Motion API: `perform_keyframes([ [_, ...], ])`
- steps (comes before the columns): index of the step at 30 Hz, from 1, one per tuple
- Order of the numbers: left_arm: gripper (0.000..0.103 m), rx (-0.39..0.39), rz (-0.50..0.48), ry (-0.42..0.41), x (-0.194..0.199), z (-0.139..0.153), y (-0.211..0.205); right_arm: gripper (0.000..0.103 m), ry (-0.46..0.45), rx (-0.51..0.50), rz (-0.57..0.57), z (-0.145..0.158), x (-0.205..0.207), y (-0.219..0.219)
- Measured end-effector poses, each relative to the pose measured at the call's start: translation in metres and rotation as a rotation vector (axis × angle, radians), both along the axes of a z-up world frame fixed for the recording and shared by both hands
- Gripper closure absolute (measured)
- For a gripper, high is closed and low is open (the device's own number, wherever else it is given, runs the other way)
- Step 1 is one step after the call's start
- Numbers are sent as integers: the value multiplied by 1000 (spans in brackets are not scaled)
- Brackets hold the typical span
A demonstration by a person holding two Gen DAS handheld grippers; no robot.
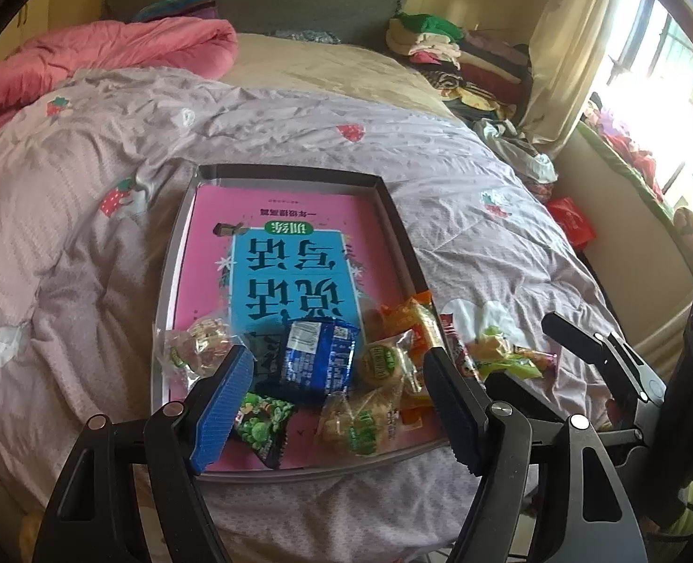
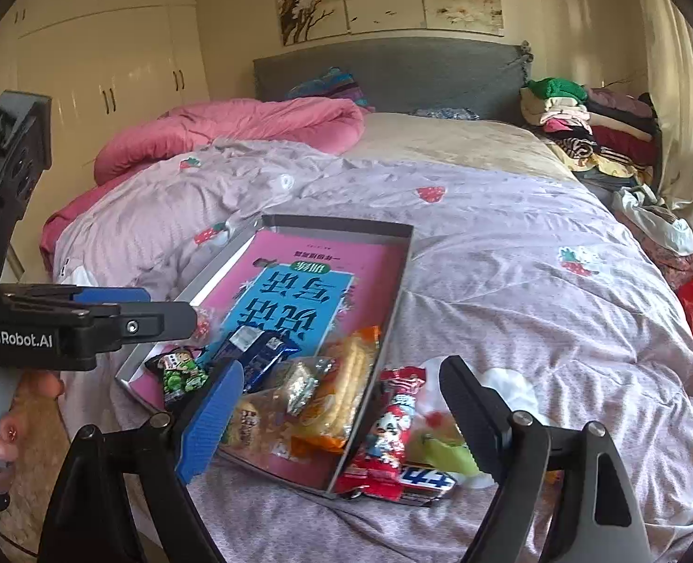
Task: Organize snacks
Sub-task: 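Move both tools away from the tray toward the snacks on the quilt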
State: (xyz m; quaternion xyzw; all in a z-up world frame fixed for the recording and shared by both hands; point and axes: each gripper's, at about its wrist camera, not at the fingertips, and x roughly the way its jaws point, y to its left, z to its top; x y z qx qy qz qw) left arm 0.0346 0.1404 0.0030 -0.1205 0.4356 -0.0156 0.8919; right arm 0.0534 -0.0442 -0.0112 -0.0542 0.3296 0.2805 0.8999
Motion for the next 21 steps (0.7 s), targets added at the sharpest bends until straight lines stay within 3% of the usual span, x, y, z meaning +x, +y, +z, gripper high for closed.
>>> perform_keyframes([
  [21,27,20,-72,-13,2,20,-40,15,-48,52,-124,24,7,-60],
])
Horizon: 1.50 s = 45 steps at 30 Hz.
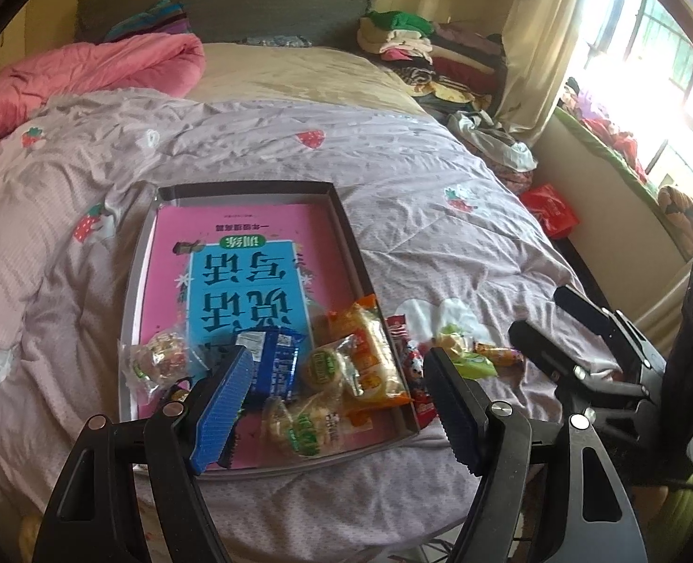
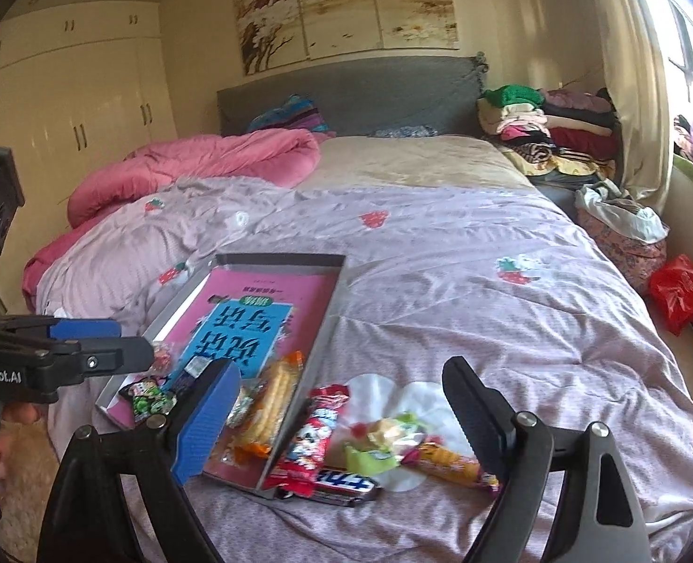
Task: Organize snacks
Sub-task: 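Move both tools away from the tray toward the snacks on the quilt, then grasp the red candy packet with the left tool while the right tool grasps the yellow wafer bar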
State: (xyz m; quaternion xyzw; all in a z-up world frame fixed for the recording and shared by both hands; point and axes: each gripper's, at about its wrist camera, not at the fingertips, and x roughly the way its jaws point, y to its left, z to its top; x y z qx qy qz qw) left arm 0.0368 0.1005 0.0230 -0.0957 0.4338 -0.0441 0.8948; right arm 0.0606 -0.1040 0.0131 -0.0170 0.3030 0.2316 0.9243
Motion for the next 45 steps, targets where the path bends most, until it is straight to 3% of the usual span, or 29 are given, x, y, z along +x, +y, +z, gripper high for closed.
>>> perform_keyframes([
  [17,27,-7,-70,22,5,0,-31,15,-1,40,-141,7,15,-57],
  [27,27,-13,-132,71,9,-15,-58,15,29,49,-197,2,24,-81],
  [41,27,4,-211,116,19,-34,-90,15,102,22,-207,-18,35,-86],
  [45,38,7,-236,143,30,-40,-99,15,122,24,-214,-23,37,-90],
])
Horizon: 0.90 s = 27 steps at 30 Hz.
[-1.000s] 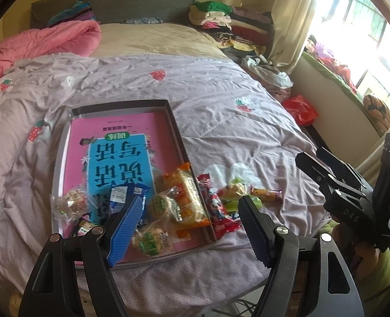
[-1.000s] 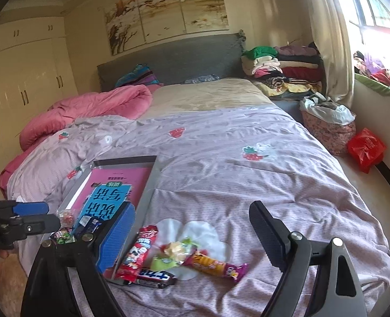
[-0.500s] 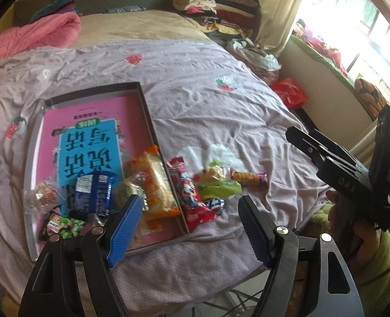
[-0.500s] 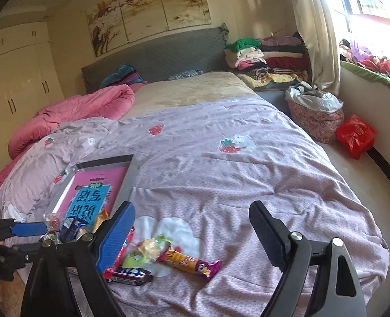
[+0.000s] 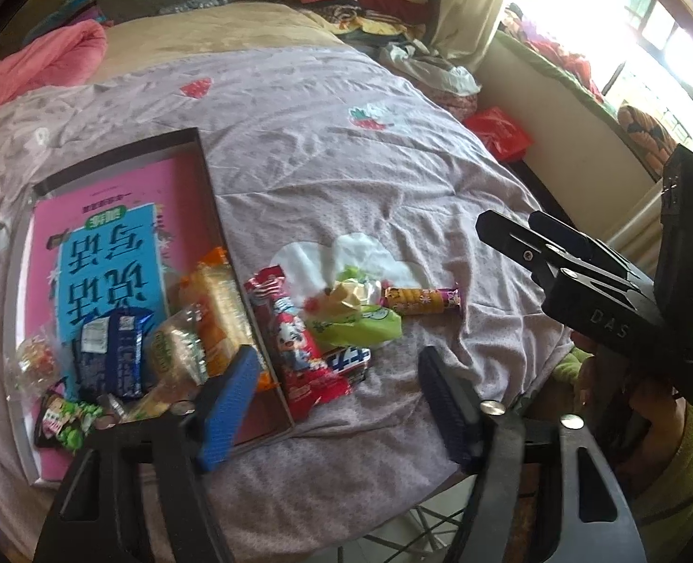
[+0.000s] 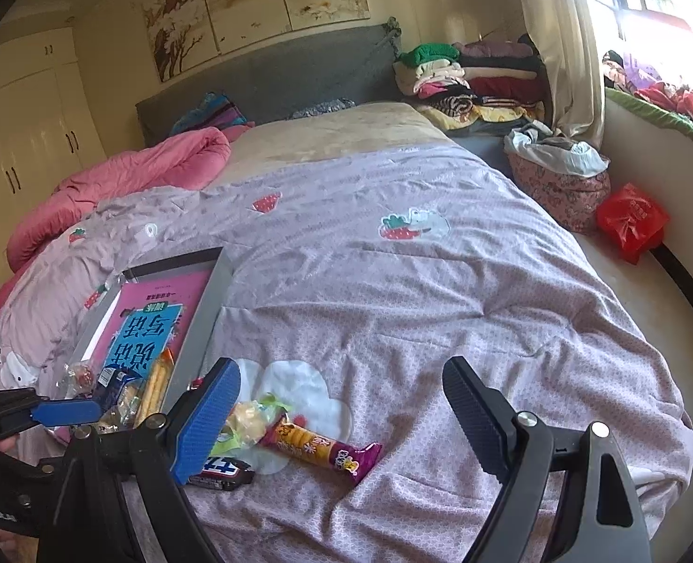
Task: Organize snacks
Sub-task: 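Grasp the red candy packet with the left tool while the right tool grasps the yellow wafer bar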
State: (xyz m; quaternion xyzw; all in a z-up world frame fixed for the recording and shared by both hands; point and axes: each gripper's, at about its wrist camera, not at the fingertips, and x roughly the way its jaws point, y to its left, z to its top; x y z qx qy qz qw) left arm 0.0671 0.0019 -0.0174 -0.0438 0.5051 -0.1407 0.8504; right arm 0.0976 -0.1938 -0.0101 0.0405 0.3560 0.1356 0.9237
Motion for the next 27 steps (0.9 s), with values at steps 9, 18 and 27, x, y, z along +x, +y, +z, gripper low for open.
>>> perform_keyframes([
  [9,59,2,33,134,40,-16,0,15,21,27,-10,-7,5,-10],
  [18,67,31,107,338,75,-50,2,15,49,52,-13,-15,11,-17],
  [27,71,154,122,383,95,-61,-11,15,76,42,26,-21,15,-16],
])
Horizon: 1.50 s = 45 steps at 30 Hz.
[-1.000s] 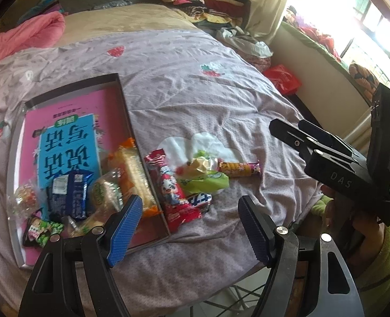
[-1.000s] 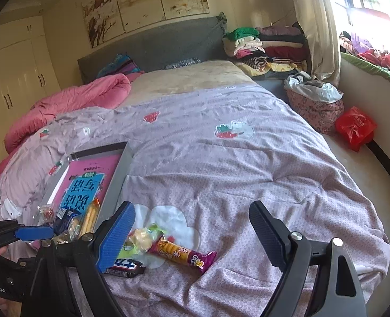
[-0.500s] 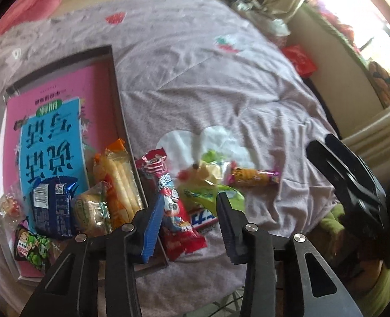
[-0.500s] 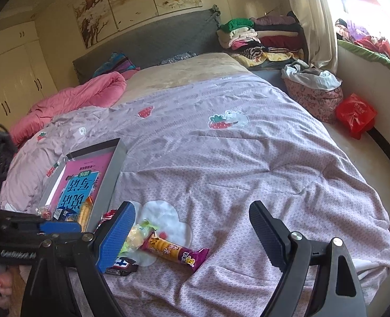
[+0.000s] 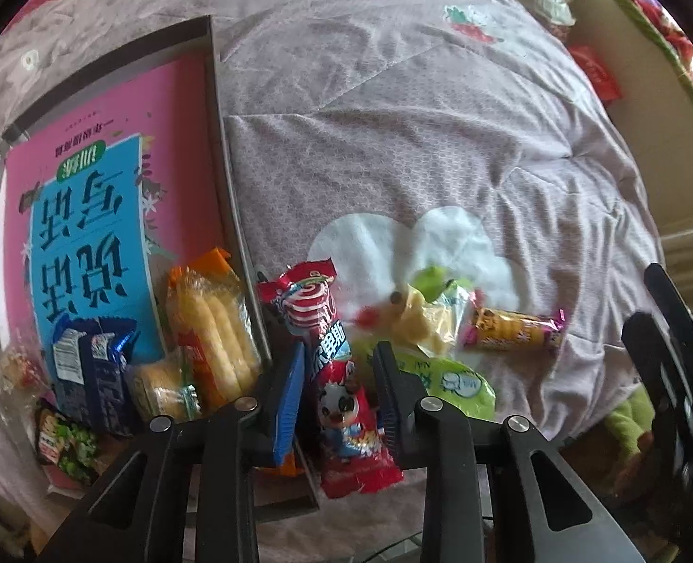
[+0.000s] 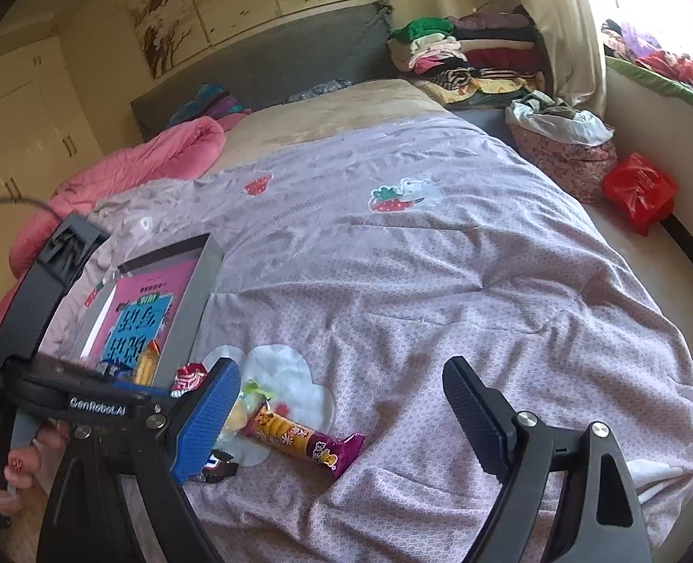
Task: Organize snacks
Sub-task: 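Grasp the red candy packet with the left tool while the right tool grasps the yellow wafer bar, then lift both snacks and carry them over the tray with both tools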
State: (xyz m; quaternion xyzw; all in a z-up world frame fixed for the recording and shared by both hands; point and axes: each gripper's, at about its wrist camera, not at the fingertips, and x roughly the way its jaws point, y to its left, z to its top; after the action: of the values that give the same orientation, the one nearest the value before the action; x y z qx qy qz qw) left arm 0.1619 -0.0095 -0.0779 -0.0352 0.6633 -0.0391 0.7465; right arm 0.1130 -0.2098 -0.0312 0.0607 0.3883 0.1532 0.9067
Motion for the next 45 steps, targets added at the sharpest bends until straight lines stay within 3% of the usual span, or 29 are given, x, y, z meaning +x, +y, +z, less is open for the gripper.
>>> perform_keyframes([
  [4,71,47,-19,5,9,-3,-11,15,26,-48,75,-7,1,10],
  [13,72,27,11,22,18,-15,-16,15,46,-302,273,-32,-3,52],
  [21,75,-10,39,11,10,-18,-12,41,90,-449,401,-65,6,75],
  [25,76,-9,54,-3,8,-18,-12,52,111,-413,419,-71,12,75],
  [28,82,-40,68,-12,4,-19,-8,76,138,-327,393,-68,17,64],
  [30,83,-46,75,-26,0,-19,-6,82,155,-267,358,-64,21,54],
  [40,87,-118,65,-120,-33,16,0,82,195,100,227,-48,28,11],
  [45,87,-125,66,-170,-42,32,10,82,156,127,205,-37,23,13],
])
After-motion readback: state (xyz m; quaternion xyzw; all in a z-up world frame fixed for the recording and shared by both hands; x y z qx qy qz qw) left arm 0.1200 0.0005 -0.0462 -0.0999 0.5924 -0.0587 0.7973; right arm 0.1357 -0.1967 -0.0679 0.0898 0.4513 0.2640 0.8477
